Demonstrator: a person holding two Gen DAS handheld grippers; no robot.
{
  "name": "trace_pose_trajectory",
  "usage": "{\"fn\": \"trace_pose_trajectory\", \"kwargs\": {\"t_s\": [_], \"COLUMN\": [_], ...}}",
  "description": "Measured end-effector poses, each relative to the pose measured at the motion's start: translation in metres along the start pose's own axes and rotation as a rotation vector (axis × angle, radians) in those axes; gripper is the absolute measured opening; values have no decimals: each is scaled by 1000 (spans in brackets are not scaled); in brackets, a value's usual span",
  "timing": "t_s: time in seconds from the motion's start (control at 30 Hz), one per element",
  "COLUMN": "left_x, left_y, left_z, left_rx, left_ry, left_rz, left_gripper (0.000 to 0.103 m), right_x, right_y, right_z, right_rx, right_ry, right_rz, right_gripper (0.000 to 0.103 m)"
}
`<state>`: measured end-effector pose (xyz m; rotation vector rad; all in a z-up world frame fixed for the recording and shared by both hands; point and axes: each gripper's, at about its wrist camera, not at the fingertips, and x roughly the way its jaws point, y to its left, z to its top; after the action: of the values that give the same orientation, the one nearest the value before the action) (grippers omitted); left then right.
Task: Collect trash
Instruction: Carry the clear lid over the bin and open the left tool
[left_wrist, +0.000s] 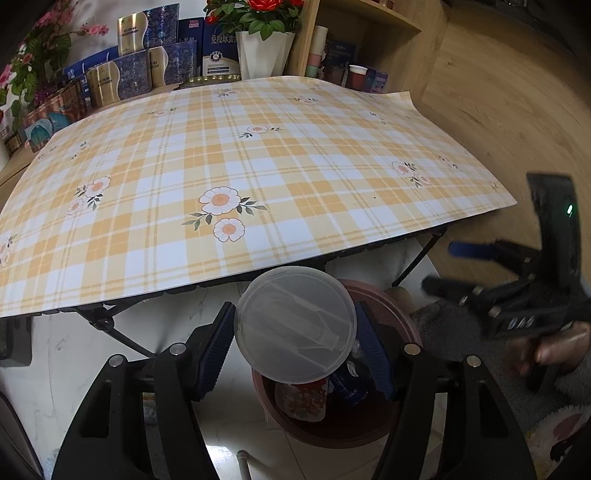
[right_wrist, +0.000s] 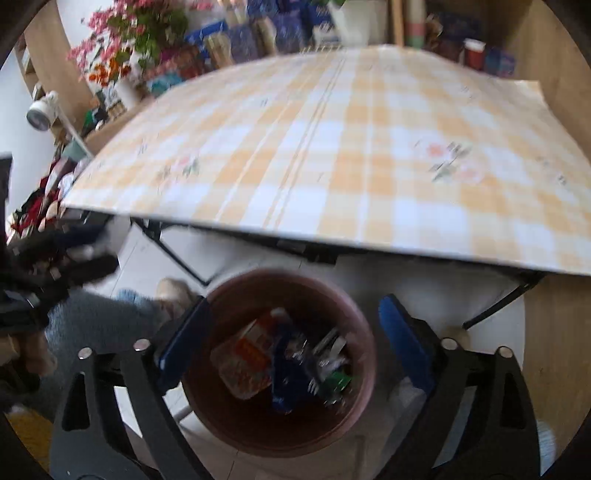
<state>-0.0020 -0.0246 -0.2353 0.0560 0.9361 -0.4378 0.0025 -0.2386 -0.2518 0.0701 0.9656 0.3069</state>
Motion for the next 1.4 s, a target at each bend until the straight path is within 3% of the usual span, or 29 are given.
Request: {"fn": "trace_pose_trajectory", "kwargs": {"t_s": [0.23, 0.43, 0.87, 1.0, 1.07, 1.17, 1.4], "left_x": [15, 41, 125, 138, 138, 127, 61], "left_y": [-9, -17, -48, -46, -45, -42, -39], "left_z": [-3, -13, -52, -60, -58, -48, -4], "left_rx": [41, 80, 229, 249, 252, 225, 182], "left_ry": [42, 119, 365, 407, 398, 352, 124], "left_rz": [-7, -23, -44, -46, -48, -46, -17], "left_gripper": [64, 64, 64, 64, 68, 84, 93], "right_x": [-40, -58, -49, -48, -49, -52, -64], "right_y": [-24, -37, -39, -38, -37, -36, -33], "right_z": [26, 41, 40, 39, 39, 39, 44], "right_rx": [29, 48, 39, 37, 37, 38, 36], "right_ry": [-126, -176, -150, -146, -148, -154, -175], "right_rz": [-59, -98, -117, -123, -124, -127, -136], "right_gripper": [97, 97, 97, 97, 97, 97, 97]}}
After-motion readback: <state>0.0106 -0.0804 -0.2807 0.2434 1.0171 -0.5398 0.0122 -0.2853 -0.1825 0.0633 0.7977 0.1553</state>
